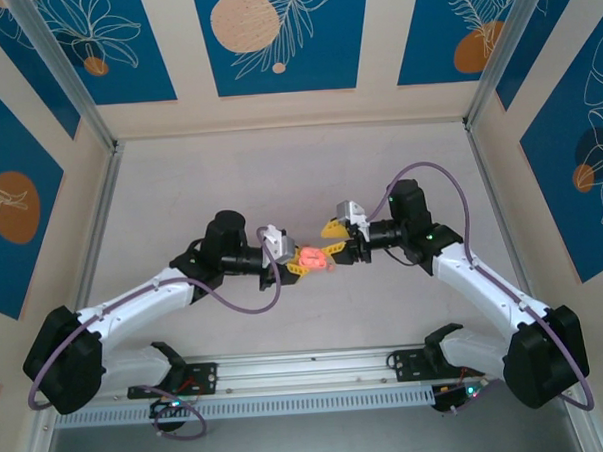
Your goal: Insert wireless bluetooth earbuds into charging case
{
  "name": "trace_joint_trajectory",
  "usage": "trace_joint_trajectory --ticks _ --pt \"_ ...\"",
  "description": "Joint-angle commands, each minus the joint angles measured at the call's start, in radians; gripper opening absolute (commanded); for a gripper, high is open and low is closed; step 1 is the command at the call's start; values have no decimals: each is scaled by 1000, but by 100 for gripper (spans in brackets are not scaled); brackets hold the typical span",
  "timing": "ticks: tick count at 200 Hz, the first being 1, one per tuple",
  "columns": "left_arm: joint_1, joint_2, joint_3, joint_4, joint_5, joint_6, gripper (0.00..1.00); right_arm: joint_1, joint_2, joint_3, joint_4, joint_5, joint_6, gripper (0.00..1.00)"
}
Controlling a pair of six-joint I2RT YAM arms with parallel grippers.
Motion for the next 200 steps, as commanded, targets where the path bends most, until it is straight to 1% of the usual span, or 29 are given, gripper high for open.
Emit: trace_joint_trajectory --ticks 1,33,69,82,104,146,173,200 --pt "-3 -10 -8 14 34 10 26 -7 -10 -18 30 4 31 42" --pt "-1 -8 -43 76 1 -14 26 -15 -31 -23 32 -10 46 43" --pt "21 3 -148 273 -74 -105 26 -36 -55 -17 11 6 128 44" --pt "34 15 -191 353 -101 -145 26 -41 -57 -9 -3 55 183 44" --pt "60 48 -260 471 -165 -204 26 -53 -48 15 -39 157 342 44" --pt "94 153 -383 773 -229 -350 26 -62 20 112 -242 272 486 48" --pt "100 208 -421 881 -275 -406 25 -65 111 182 -353 331 606 49" --pt "106 235 -436 933 -297 -440 25 -62 227 265 -461 400 711 48"
